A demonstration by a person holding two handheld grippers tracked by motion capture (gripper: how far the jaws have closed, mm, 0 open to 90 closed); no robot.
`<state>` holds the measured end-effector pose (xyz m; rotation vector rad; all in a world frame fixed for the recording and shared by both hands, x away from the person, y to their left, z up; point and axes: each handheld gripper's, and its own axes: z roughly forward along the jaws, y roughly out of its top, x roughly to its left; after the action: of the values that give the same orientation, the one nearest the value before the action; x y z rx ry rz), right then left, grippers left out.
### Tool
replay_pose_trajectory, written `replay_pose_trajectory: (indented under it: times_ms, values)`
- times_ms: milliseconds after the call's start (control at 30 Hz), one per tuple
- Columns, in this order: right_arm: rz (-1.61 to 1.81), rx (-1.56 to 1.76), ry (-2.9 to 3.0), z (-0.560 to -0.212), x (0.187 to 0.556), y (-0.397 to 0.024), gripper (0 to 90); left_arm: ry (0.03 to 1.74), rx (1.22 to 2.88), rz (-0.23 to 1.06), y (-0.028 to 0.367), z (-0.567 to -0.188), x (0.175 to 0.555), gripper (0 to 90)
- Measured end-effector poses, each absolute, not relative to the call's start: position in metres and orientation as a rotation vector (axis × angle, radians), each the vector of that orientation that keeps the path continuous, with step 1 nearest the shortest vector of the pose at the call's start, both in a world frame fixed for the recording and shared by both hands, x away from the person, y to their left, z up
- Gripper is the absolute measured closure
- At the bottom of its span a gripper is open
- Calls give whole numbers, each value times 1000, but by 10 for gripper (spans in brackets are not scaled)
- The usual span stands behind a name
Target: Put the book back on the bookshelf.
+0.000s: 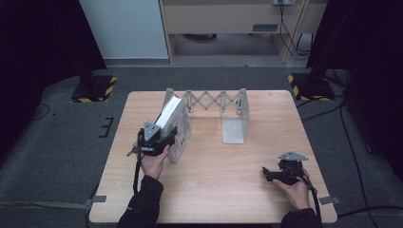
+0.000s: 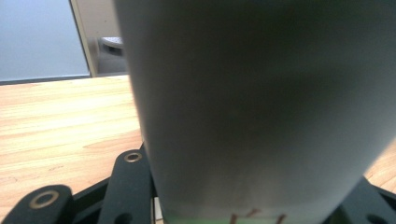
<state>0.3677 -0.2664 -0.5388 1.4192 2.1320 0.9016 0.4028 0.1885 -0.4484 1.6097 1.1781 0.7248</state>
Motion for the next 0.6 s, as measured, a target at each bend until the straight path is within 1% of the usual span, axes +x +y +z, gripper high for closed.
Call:
replay_pose_trajectory:
  times_ms: [233,600]
  values:
    - [900,1417,2135,-539,368,-266,55,1177,1550,801,182,-455,398,519]
    - [899,1427,2127,-539,368,-265,48,1202,1512,837,175,-456,412,519]
